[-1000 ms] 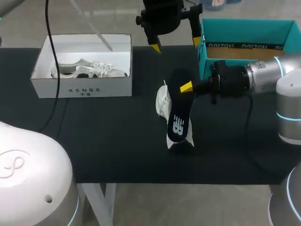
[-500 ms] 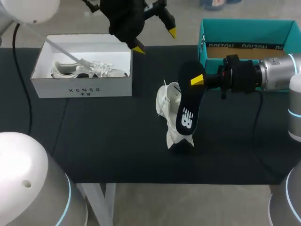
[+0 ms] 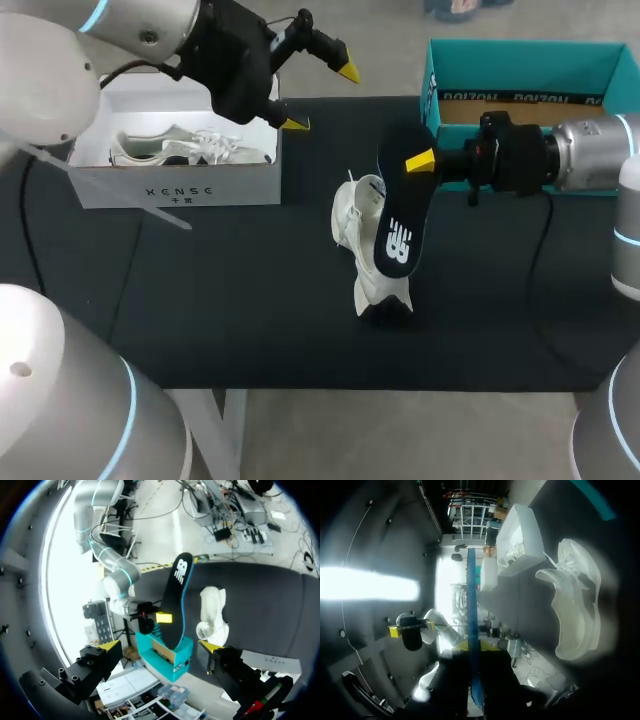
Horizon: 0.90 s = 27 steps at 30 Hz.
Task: Take the shoe out of the shoebox, open the shoe tongue, remove and reinsert the insole, then place the shoe into the shoebox
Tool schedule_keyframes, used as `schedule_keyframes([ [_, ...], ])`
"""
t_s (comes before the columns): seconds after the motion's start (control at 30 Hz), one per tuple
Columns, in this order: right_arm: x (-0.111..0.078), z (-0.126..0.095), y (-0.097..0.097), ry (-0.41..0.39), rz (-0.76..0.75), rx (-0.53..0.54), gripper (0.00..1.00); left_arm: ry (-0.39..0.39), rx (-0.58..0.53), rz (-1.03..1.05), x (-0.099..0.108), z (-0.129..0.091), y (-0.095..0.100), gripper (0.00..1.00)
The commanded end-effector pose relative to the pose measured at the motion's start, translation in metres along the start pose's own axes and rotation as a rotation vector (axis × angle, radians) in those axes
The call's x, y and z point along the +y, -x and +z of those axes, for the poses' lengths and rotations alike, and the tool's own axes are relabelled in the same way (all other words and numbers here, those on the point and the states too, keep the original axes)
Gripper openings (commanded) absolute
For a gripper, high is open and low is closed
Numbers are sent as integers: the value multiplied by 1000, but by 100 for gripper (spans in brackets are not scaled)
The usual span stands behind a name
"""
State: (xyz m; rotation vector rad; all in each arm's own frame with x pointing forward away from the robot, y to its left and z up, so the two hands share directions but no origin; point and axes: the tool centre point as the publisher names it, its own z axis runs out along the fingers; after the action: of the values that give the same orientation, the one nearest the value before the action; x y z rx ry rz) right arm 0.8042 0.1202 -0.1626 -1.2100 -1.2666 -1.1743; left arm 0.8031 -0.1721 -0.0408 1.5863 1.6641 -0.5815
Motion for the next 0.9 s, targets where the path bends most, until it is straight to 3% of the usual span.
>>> schedule_keyframes([
  [0.03, -2, -1, -8, -6, -4, 46, 0, 23, -192, -20, 2, 17, -4, 100],
  [0.3, -2, 2, -28, -6, -4, 138, 0, 41, -370, -17, 9, 43, 3, 100],
  [0.9, 1, 3, -48, -39, -6, 111, 0, 16, -455, 27, -1, 79, -13, 100],
])
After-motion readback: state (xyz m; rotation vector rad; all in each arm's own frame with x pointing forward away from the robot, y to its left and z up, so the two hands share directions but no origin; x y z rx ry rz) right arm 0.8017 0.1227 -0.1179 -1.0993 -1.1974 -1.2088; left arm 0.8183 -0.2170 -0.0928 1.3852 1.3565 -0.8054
